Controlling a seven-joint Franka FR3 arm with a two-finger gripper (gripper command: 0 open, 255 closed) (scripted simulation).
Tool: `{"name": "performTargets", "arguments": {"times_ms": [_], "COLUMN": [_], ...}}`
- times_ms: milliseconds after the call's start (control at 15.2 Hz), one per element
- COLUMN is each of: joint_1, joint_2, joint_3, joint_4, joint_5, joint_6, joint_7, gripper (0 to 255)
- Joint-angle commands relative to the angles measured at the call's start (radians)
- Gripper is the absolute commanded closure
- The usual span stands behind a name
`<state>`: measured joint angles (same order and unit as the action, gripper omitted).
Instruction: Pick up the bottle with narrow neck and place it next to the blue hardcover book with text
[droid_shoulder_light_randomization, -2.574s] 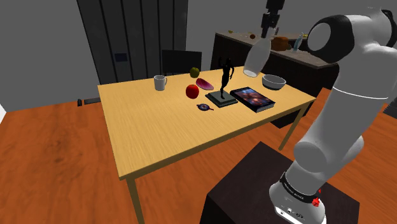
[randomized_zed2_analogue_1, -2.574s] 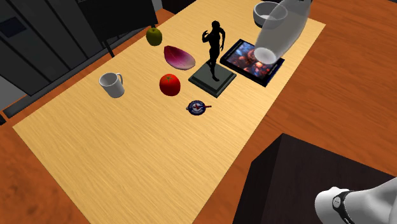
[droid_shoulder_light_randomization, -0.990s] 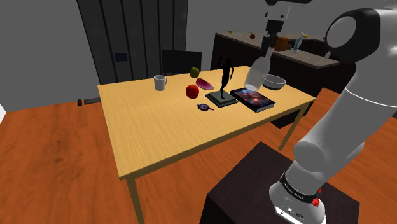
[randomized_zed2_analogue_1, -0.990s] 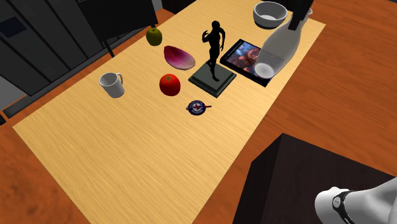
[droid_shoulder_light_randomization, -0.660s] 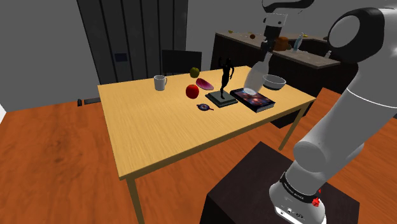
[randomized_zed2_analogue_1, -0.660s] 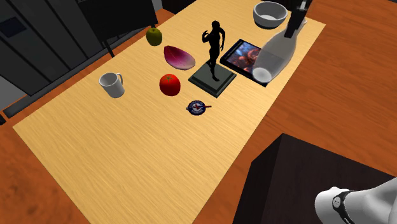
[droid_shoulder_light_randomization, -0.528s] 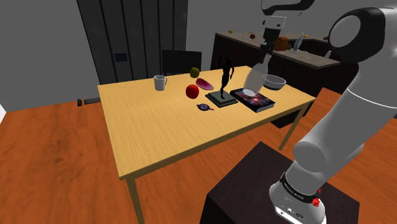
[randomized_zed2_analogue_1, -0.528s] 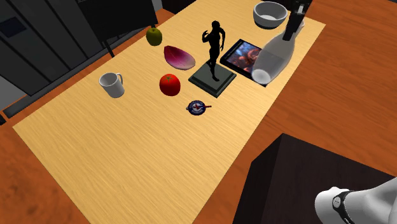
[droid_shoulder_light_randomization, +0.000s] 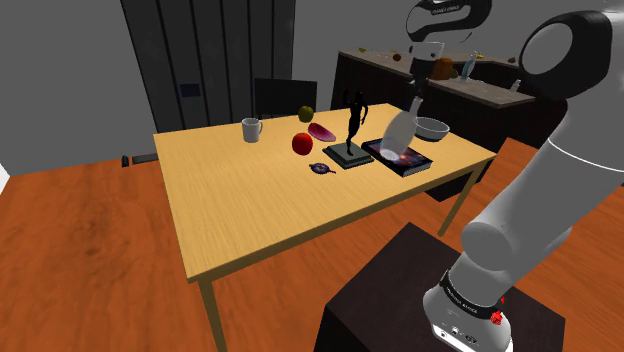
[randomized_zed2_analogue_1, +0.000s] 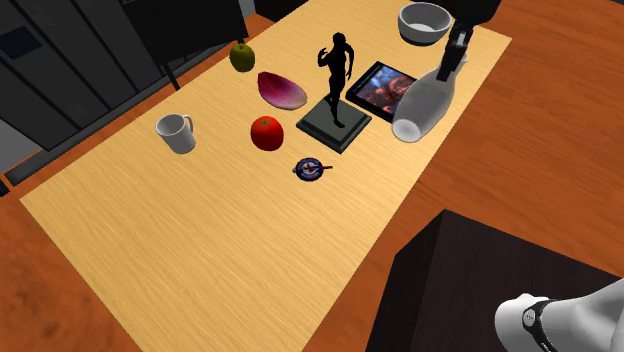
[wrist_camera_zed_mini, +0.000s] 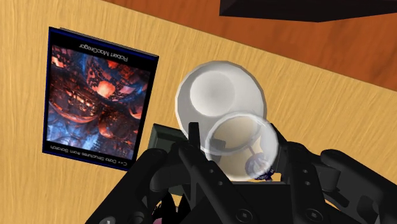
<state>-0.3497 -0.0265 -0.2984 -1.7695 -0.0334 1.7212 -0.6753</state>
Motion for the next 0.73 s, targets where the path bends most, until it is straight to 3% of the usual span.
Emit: {"name": "performTargets", "arguments": {"times_ms": [0, 660], "joint_1": [0.001, 0.000], "joint_2": [0.000, 0.010], "joint_3": [0.001, 0.000], "joint_4": [-0.028, -0.152], "joint_5": [0.000, 0.002], "joint_6": [0.029, 0.162], "joint_7": [0.003, 0.004], "gripper": [255, 255]}}
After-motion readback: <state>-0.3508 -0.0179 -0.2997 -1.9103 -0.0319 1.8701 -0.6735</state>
